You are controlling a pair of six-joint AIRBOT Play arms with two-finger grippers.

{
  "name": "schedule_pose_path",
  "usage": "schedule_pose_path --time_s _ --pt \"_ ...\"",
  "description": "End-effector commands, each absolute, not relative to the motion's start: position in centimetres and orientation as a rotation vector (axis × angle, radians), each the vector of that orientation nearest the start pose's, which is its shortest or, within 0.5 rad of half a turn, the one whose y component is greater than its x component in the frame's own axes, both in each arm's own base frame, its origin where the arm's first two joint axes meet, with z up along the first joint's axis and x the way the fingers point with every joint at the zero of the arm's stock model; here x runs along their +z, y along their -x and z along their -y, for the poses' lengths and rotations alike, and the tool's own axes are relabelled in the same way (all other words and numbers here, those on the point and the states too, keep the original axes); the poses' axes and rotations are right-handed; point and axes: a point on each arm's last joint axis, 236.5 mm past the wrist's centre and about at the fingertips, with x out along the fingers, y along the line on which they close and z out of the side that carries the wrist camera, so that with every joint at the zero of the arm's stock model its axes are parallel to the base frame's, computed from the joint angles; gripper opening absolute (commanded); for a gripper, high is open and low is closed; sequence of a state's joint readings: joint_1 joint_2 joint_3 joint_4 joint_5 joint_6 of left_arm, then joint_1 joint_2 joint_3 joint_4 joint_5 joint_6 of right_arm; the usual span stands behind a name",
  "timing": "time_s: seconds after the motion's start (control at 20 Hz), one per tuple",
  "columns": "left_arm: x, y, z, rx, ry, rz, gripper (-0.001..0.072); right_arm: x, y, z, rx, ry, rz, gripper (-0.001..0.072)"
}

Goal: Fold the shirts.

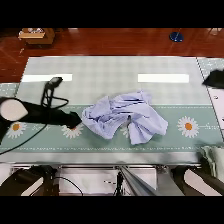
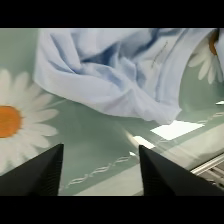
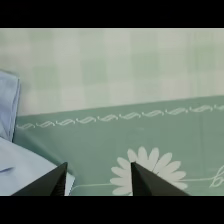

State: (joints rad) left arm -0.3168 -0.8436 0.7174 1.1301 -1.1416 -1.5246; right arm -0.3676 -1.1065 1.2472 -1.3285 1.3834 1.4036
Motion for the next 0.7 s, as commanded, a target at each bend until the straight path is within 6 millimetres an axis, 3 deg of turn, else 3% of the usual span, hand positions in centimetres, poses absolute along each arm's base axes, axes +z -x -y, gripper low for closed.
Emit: schedule_pose_path --time_s 0.0,0.05,0.1,0.15,0.35,0.65 --pt "-2.3 -21.0 19.7 -0.563 0.369 -1.357 0.0641 3.2 -30.1 6.3 -0.015 -0.467 -1.227 0.0489" --pt "-2.9 -20.5 20.2 -0.585 0.393 -1.384 0.0720 1.7 -29.3 5.5 0.017 -0.494 -1.250 0.0491" --pt "-3.5 -20.2 20.5 -0.584 0.414 -1.415 0.0720 0.6 -28.6 4.6 0.051 -0.508 -1.274 0.0587" --pt "-3.8 -20.2 20.9 -0.595 0.426 -1.425 0.0720 0.0 -28.3 3.8 0.078 -0.527 -1.282 0.0588" --pt "-3.6 -20.5 23.2 -0.662 0.536 -1.443 0.0720 -0.1 -28.4 2.8 0.113 -0.557 -1.274 0.0585" --pt "-5.9 -20.1 25.5 -0.671 0.488 -1.496 0.0720 -0.1 -28.2 2.7 0.121 -0.555 -1.283 0.0584"
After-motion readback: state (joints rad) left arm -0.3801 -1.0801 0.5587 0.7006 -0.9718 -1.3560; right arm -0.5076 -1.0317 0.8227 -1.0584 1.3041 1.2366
